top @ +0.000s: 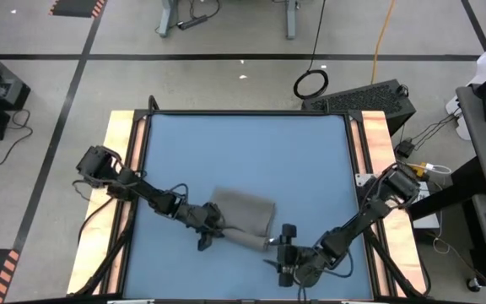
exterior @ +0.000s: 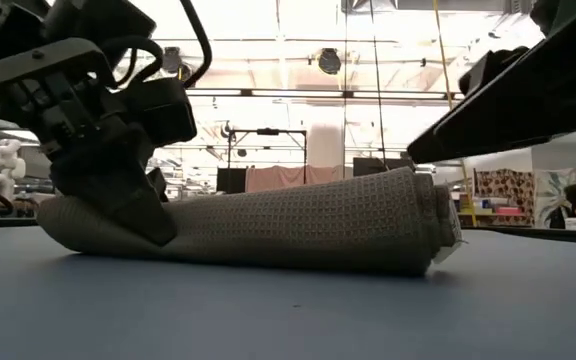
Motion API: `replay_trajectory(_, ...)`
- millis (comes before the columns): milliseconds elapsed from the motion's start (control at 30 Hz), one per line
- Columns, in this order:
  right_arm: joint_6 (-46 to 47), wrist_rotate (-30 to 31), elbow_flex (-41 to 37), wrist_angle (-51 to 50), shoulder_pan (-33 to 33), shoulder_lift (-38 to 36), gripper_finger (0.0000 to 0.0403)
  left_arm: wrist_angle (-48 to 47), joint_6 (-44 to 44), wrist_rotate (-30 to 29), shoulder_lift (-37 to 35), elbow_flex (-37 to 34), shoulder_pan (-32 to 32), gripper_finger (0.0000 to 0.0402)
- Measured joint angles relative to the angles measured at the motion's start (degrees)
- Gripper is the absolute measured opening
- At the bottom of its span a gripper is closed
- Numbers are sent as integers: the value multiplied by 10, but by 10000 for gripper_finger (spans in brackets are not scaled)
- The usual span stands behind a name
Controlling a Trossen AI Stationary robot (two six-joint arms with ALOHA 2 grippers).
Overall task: Roll towel
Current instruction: Roll the gray towel
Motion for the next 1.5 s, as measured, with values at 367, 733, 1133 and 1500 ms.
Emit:
replay_trajectory(367,-236,95,0,245,1,123,224,3,-32,53,0,0,36,52)
replay_trajectory(733,-260,122,1,274,-17,153,224,2,-31,53,0,0,36,52)
replay_trajectory(1133,-240,114,1,257,-41,153,231,3,-31,51,0,0,36,52)
replay_trajectory(1500,-42,112,2,160,-58,152,243,8,-32,24,1,-1,36,52)
